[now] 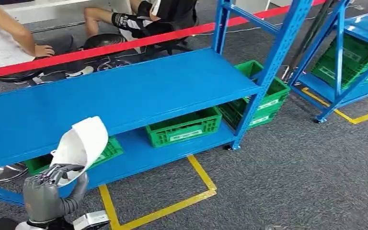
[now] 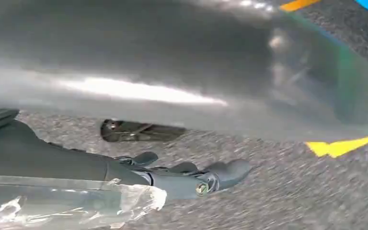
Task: Take the parts from the cabinet and place them on the table.
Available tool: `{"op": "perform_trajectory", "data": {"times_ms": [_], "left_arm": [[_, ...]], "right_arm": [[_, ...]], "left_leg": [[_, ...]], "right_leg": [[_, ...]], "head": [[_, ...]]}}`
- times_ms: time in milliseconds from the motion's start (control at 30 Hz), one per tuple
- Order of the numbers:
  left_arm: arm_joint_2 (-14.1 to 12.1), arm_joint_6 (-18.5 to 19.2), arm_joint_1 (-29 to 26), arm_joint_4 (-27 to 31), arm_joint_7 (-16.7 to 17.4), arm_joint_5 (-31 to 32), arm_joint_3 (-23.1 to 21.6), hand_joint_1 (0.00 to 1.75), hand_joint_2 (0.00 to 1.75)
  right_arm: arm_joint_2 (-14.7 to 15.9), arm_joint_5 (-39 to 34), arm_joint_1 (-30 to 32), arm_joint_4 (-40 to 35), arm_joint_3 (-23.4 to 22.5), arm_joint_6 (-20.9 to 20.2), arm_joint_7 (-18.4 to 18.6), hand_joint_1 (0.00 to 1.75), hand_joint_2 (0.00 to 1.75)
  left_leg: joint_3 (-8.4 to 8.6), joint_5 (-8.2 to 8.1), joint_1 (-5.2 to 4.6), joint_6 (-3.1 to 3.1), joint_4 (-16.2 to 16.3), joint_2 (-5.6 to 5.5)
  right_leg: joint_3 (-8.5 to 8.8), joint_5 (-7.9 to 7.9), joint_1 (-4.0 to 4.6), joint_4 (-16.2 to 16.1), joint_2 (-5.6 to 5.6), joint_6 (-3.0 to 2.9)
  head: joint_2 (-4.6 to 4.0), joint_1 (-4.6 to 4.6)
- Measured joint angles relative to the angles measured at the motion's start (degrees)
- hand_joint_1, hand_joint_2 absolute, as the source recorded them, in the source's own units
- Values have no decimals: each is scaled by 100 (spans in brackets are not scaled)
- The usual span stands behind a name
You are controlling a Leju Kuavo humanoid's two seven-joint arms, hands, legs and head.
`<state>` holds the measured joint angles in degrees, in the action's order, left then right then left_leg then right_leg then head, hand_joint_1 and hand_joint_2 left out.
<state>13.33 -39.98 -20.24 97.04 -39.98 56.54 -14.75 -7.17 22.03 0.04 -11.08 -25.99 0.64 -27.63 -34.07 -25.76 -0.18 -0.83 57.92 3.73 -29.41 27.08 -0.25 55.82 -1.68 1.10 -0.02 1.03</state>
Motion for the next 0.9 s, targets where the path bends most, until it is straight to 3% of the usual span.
{"op": "perform_trajectory", "data": {"times_ms": [33,67,100,133,167,200,267,300,333,367,400,433,467,500,533,600,633,667,700,733,767,800,833,867,900], "left_arm": [[9,0,2,0,-2,-22,13,175,175],[15,0,3,-7,-2,-31,35,175,175],[24,0,12,-18,-2,-33,66,175,175],[33,0,21,-28,-2,-44,94,175,175],[39,0,27,-41,-2,-61,118,175,175],[48,0,33,-57,-2,-72,138,175,175],[81,2,56,-98,-2,-39,177,175,175],[112,0,77,-127,-2,-22,219,175,175],[153,0,94,-164,-4,-24,262,175,175],[185,2,109,-231,-2,-39,316,175,175],[208,0,135,-292,-2,-74,363,175,175],[234,2,156,-360,-2,-87,402,175,175],[260,2,177,-426,2,-92,426,175,175],[284,2,213,-477,9,-103,442,175,175],[297,2,226,-539,17,-111,456,175,175],[299,2,237,-646,68,-142,489,175,175],[299,2,256,-717,105,-184,505,175,175],[299,2,285,-791,136,-251,518,175,175],[299,2,304,-834,142,-282,531,175,175],[299,2,320,-859,142,-306,544,175,175],[299,2,336,-883,142,-326,549,175,175],[299,2,358,-909,142,-328,546,175,175],[299,2,374,-931,142,-328,533,175,175],[291,0,405,-946,142,-339,516,175,175],[291,2,429,-984,144,-341,505,175,175]], "right_arm": [[16,-20,1,0,-24,-22,18,0,0],[26,-37,5,0,-40,-62,24,0,0],[26,-44,13,0,-68,-86,31,0,0],[29,-50,25,0,-101,-92,33,0,0],[29,-61,45,0,-134,-94,33,0,0],[29,-68,68,0,-164,-94,33,0,0],[29,-79,97,0,-199,-92,33,0,0],[29,-83,94,-2,-230,-92,31,0,0],[29,-85,91,-4,-265,-90,31,0,0],[29,-66,103,-4,-289,-99,18,0,0],[29,-22,123,-2,-302,-114,11,0,0],[29,-2,151,-2,-306,-129,7,0,0],[29,24,191,2,-311,-138,0,0,0],[29,41,207,4,-313,-140,-26,0,0],[29,70,208,7,-315,-142,-28,0,0],[27,74,179,7,-317,-140,-48,0,0],[24,76,164,7,-317,-138,-54,0,0],[24,76,160,7,-317,-136,-57,0,0],[24,74,165,7,-317,-134,-57,0,0],[24,74,171,7,-319,-129,-57,0,0],[24,74,176,7,-321,-125,-61,0,0],[24,74,174,5,-328,-121,-67,0,0],[4,76,157,-2,-339,-121,-76,0,0],[5,76,107,-7,-357,-118,-83,0,0],[0,79,106,-4,-374,-116,-83,0,0]], "left_leg": [[-91,-414,17,-26,317,-199],[-195,-771,24,-39,740,-274],[-289,-998,27,-45,1162,-304],[-330,-1068,26,-43,1482,-322],[-267,-971,27,-38,1538,-324],[-112,-768,28,-34,1406,-328],[487,-344,52,-31,562,-431],[817,-422,86,-38,75,-655],[1051,-567,83,11,-368,-787],[978,-555,69,58,-295,-755],[951,-539,50,78,-275,-714],[924,-509,28,126,-247,-673],[858,-433,66,210,-266,-576],[799,-370,57,264,-264,-507],[722,-302,39,320,-264,-455],[554,-169,17,331,-259,-320],[458,-100,8,331,-252,-240],[354,-20,-3,327,-249,-164],[258,46,-13,323,-243,-89],[158,113,-22,308,-237,-29],[84,171,-27,291,-230,27],[68,218,-40,264,-216,65],[32,243,-71,231,-195,112],[5,308,-71,201,-166,188],[4,383,-50,186,-185,242]], "right_leg": [[-50,-91,-10,1,57,-34],[-162,-182,-10,6,127,-44],[-275,-261,-9,13,199,-39],[-385,-338,-10,26,266,-25],[-480,-403,-13,36,326,-10],[-570,-470,-22,45,381,4],[-762,-622,-55,69,516,64],[-825,-694,-55,84,574,107],[-886,-756,-33,115,642,148],[-886,-843,-36,72,680,175],[-899,-909,-46,51,727,209],[-907,-976,-56,6,775,255],[-924,-1025,-78,-17,799,285],[-974,-762,-59,97,537,280],[-1084,-337,-50,394,343,291],[-1240,389,-53,1259,225,317],[-1278,548,-53,1682,211,331],[-1243,463,-55,1953,211,341],[-1131,246,-55,1997,208,346],[-918,-23,-55,1850,197,342],[-596,-163,-54,1501,149,336],[-155,-106,-51,957,8,322],[461,160,-30,231,-189,310],[638,358,2,-238,-175,273],[491,280,30,-156,-131,250]], "head": [[0,0],[0,-9],[0,-7],[0,-6],[0,-6],[0,-4],[0,-7],[0,-9],[0,0],[0,20],[0,-35],[0,-24],[0,-22],[0,-2],[0,22],[0,20],[0,24],[0,20],[0,24],[0,22],[0,20],[0,22],[0,33],[0,4],[0,7]]}}
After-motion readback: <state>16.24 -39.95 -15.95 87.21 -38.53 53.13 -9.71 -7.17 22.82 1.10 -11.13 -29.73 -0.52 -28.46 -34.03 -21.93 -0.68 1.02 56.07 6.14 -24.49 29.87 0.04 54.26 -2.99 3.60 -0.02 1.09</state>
